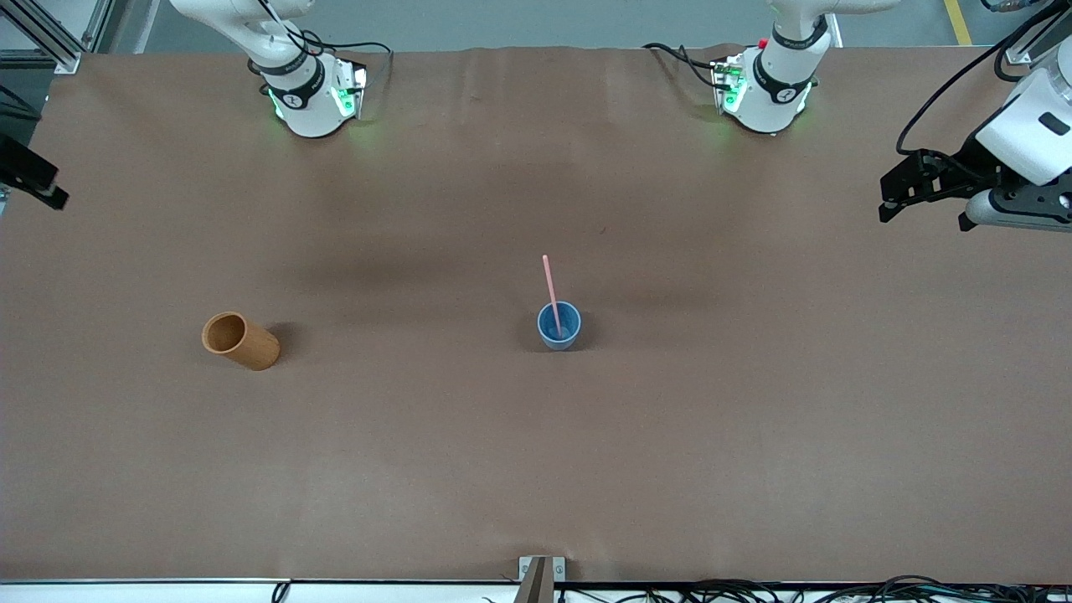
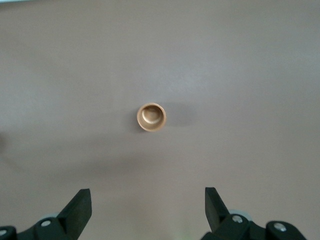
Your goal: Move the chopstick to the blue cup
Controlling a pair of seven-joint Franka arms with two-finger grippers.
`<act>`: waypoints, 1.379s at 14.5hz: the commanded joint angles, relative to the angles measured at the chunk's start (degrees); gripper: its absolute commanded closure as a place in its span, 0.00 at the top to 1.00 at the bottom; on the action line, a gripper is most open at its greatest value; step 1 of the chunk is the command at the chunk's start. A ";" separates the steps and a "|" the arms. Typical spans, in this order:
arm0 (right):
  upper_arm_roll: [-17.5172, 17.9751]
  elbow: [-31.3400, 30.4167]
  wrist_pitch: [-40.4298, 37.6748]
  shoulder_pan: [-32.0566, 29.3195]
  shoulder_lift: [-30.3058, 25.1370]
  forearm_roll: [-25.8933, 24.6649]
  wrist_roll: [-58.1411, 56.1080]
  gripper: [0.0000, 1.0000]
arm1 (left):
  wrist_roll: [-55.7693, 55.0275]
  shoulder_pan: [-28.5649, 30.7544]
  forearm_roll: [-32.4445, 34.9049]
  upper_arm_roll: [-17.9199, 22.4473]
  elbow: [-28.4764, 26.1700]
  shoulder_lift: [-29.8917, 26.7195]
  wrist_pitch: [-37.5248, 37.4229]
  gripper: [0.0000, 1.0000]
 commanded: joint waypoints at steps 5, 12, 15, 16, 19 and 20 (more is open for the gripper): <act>3.04 -1.31 -3.15 -2.20 -1.76 0.88 -2.57 1.00 | 0.45 0.12 -0.25 0.07 0.82 0.21 -0.59 1.00; 2.96 -2.19 -1.14 -4.31 -1.33 4.22 -2.92 1.00 | 0.54 0.11 -0.34 -0.01 0.90 0.21 -0.59 1.00; 2.96 -2.10 -0.95 -4.31 -1.24 4.22 -2.92 1.00 | 0.62 0.12 -0.34 -0.01 0.90 0.21 -0.59 1.00; 2.96 -2.01 -1.04 -4.31 -1.24 4.22 -2.83 1.00 | 0.62 0.12 -0.34 0.07 0.90 0.21 -0.59 1.00; 3.14 -1.75 -1.39 -4.13 -1.33 4.22 -2.75 1.00 | 0.62 0.12 -0.34 -0.01 0.90 0.21 -0.59 1.00; 3.14 -1.75 -1.57 -4.05 -1.33 4.22 -2.66 1.00 | 0.71 0.12 -0.34 0.07 0.90 0.21 -0.59 1.00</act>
